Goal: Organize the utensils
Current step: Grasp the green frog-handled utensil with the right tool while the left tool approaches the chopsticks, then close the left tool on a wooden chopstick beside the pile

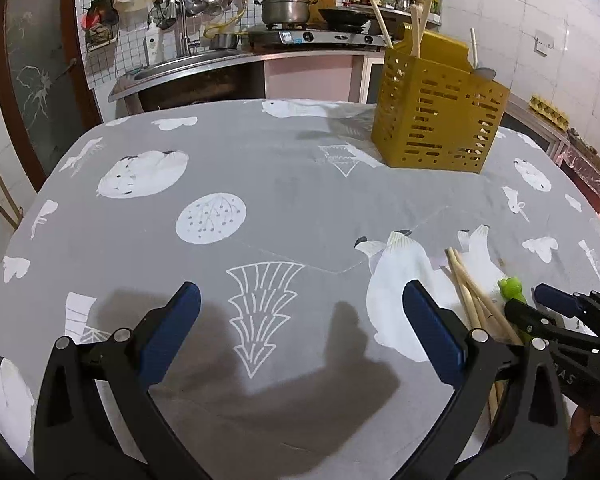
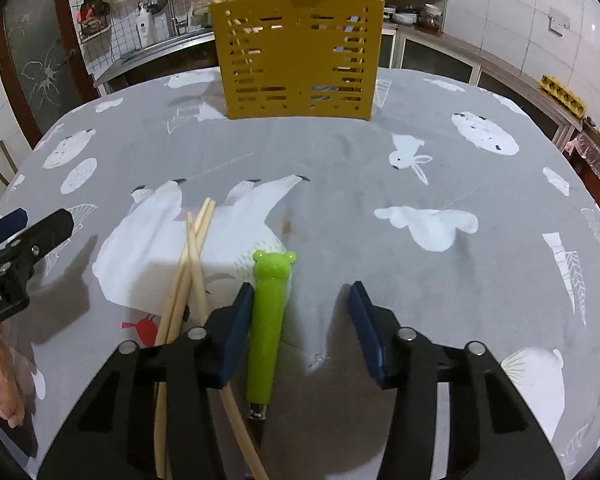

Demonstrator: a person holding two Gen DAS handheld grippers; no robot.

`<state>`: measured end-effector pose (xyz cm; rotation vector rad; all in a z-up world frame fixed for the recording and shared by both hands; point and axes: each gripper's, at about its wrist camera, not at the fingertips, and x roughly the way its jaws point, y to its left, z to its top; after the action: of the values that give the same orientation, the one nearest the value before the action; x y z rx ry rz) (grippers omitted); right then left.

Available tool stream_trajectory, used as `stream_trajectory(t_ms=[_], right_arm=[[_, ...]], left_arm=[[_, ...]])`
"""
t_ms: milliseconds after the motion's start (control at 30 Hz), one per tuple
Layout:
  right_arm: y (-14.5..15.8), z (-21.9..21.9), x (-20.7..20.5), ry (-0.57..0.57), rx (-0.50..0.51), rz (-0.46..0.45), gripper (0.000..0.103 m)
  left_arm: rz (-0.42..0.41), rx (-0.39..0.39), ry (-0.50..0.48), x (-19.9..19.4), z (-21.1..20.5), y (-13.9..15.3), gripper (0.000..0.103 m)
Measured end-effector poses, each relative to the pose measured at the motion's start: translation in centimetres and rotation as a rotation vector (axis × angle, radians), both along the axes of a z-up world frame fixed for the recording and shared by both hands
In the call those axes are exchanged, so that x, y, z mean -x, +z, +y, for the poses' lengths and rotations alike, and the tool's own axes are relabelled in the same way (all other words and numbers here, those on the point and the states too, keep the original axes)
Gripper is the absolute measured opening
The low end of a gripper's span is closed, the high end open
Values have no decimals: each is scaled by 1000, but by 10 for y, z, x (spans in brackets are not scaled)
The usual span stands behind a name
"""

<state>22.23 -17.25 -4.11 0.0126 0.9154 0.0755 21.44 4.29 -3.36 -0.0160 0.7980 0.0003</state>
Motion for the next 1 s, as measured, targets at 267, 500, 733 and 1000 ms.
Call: stream_trajectory(t_ms=[267,500,733,1000], right_arm=[[5,-10,-8,33,-14,8,19],[3,-56,-10,-31,-40,9,19],[1,-86,-12,-73,-72,5,19],[-2,-85,-11,-68,-65,-17,20]], left_arm=[[84,40,-50,-8,-20,-10,98],[114,39,-114,-5,-53,-16,98],[142,15,-112,-5,-69,-25,96],[142,-7,-121,-9,-77,-27,94]])
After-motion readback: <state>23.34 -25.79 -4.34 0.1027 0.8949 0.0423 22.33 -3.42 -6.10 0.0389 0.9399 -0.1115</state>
